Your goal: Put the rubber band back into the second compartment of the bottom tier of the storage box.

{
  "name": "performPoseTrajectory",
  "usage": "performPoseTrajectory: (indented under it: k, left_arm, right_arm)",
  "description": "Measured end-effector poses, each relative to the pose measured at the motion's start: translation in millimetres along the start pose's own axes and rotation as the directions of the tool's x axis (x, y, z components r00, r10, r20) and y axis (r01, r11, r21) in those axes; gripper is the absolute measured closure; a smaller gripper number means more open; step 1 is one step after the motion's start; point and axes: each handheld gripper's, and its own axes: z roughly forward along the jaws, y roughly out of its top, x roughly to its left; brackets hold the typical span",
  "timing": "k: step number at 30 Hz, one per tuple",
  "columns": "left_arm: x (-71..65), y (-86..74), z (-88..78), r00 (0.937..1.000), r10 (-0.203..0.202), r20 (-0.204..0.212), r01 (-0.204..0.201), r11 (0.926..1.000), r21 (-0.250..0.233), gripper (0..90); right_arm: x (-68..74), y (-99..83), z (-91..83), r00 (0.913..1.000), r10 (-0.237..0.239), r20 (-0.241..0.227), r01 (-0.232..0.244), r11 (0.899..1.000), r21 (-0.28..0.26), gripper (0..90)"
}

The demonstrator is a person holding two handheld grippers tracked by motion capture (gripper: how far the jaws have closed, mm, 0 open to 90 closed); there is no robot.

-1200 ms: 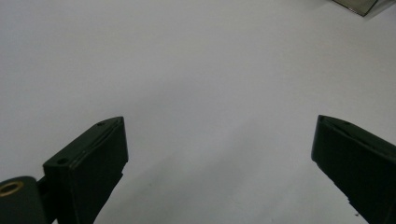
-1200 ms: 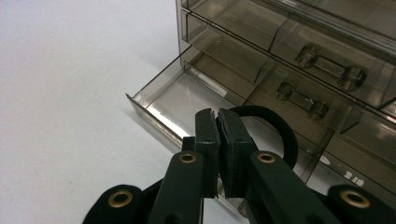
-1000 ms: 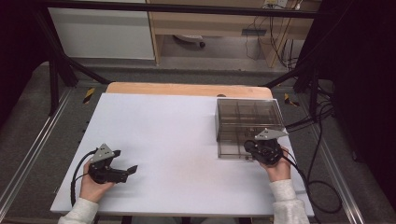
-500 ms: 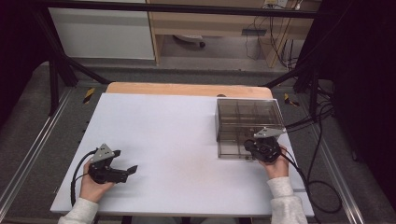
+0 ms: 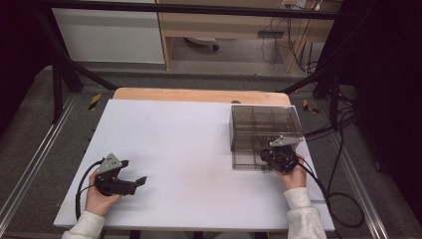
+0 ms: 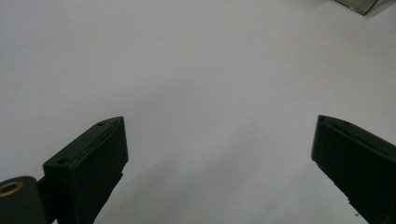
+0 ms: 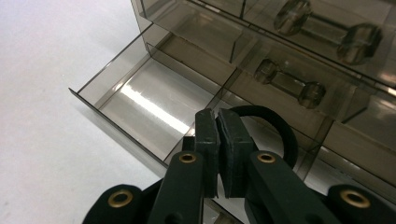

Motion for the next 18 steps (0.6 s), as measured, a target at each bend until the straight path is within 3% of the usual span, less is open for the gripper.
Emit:
performPoseTrajectory:
  k: [18]
  left_arm:
    - [0.0,0.0,0.2,1.0000,0.002,0.000,-0.002,1.0000,0.002,3.6]
  right_arm:
    - [-1.1,-6.6,12.3,0.9999,0.017,-0.001,-0.017,1.000,0.019,87.0]
